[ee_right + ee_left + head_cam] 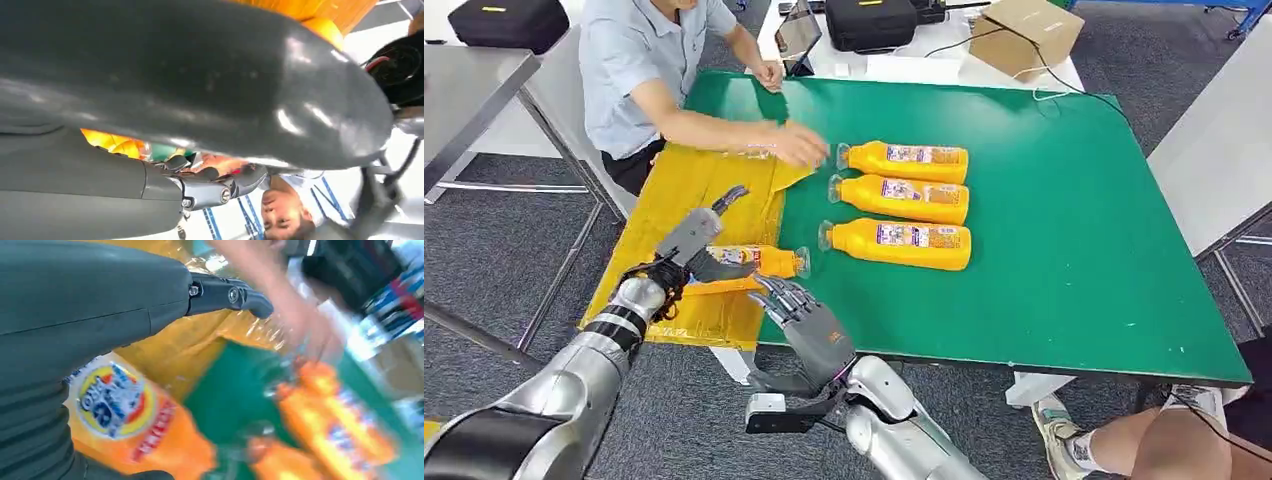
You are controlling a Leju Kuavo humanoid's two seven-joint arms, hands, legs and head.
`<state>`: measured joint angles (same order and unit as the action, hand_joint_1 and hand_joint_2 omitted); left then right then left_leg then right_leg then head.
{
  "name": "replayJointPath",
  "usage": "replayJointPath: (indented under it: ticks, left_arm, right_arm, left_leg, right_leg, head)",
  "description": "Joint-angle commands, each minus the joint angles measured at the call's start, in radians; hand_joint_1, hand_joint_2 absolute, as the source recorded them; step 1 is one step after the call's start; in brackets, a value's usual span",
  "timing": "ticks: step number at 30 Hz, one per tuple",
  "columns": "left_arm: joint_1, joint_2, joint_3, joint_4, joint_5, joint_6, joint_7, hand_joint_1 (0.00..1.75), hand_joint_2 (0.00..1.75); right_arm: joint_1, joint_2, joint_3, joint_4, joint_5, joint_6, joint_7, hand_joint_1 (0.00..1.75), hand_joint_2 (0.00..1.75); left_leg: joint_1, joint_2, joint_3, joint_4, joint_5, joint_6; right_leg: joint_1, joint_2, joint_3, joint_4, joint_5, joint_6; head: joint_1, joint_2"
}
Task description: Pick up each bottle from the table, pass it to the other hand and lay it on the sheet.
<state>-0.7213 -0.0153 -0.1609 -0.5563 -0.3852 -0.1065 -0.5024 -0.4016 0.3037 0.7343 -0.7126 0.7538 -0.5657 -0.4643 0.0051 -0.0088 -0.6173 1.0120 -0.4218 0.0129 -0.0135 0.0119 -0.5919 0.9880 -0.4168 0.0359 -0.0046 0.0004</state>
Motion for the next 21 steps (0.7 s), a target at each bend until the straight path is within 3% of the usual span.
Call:
replayJointPath:
  ticks: [1,4,10,11,15,17,18,21]
  left_arm:
    - [0.031,-0.009,0.133,-0.094,0.082,-0.02,-0.029,0.0,1.75]
    - [0.112,-0.016,0.24,-0.276,0.309,-0.048,-0.024,0.0,1.75]
    - [0.235,-0.026,0.268,-0.444,0.44,-0.014,0.003,0.0,1.75]
    - [0.277,-0.036,0.263,-0.49,0.466,-0.011,0.006,0.0,1.75]
    - [0.454,-0.068,0.231,-0.708,0.507,0.024,0.001,0.0,1.75]
    - [0.533,-0.077,0.224,-0.806,0.52,0.033,0.004,0.0,1.75]
    - [0.595,-0.084,0.224,-0.881,0.527,0.031,0.002,0.0,1.75]
    - [0.714,-0.105,0.209,-1.049,0.493,0.05,-0.014,0.0,1.75]
  right_arm:
    - [-0.028,-0.027,0.038,0.048,0.001,-0.016,-0.001,0.0,0.0]
    - [-0.011,-0.03,0.031,0.038,0.003,-0.039,-0.003,0.0,0.0]
    - [0.033,-0.048,0.001,-0.022,-0.02,-0.102,-0.042,0.0,0.0]
    - [0.052,-0.066,-0.018,-0.057,-0.023,-0.131,-0.045,0.0,1.75]
    - [0.155,-0.104,-0.267,-0.253,0.197,-0.132,-0.013,0.0,1.75]
    - [0.172,-0.126,-0.347,-0.297,0.361,-0.132,0.112,0.0,1.75]
    - [0.151,-0.168,-0.357,-0.268,0.458,-0.132,0.227,0.0,1.75]
    - [0.133,-0.26,-0.419,-0.237,0.535,-0.119,0.354,0.0,1.75]
  left_leg:
    - [0.0,0.001,0.003,-0.001,-0.001,0.0]
    - [0.0,0.001,0.002,-0.001,-0.001,0.0]
    - [0.0,0.002,0.003,-0.001,-0.001,0.0]
    - [0.0,0.002,0.006,-0.002,-0.002,0.0]
    - [0.0,-0.001,0.006,-0.003,-0.002,0.0]
    - [-0.001,-0.001,0.005,-0.002,-0.002,0.0]
    - [-0.001,0.0,0.004,-0.002,-0.002,0.001]
    - [-0.001,0.003,0.004,-0.001,-0.004,0.001]
  right_leg:
    - [0.001,-0.001,0.003,-0.001,-0.001,-0.001]
    - [0.001,0.0,0.003,-0.001,0.0,-0.001]
    - [0.0,0.0,0.003,-0.001,-0.001,-0.001]
    - [0.0,0.0,0.006,-0.002,-0.001,-0.001]
    - [0.0,-0.003,0.007,-0.004,-0.003,-0.001]
    - [-0.001,-0.002,0.005,-0.003,-0.002,-0.001]
    - [-0.001,-0.001,0.004,-0.003,-0.002,0.0]
    - [-0.001,0.001,0.004,-0.003,-0.002,0.0]
  head:
    - [0.0,0.0]
    - [0.0,0.0]
    - [0.0,0.0]
    - [0.0,0.0]
    - [0.0,0.0]
    - [-0.001,0.0]
    - [0.0,0.0]
    - [-0.001,0.0]
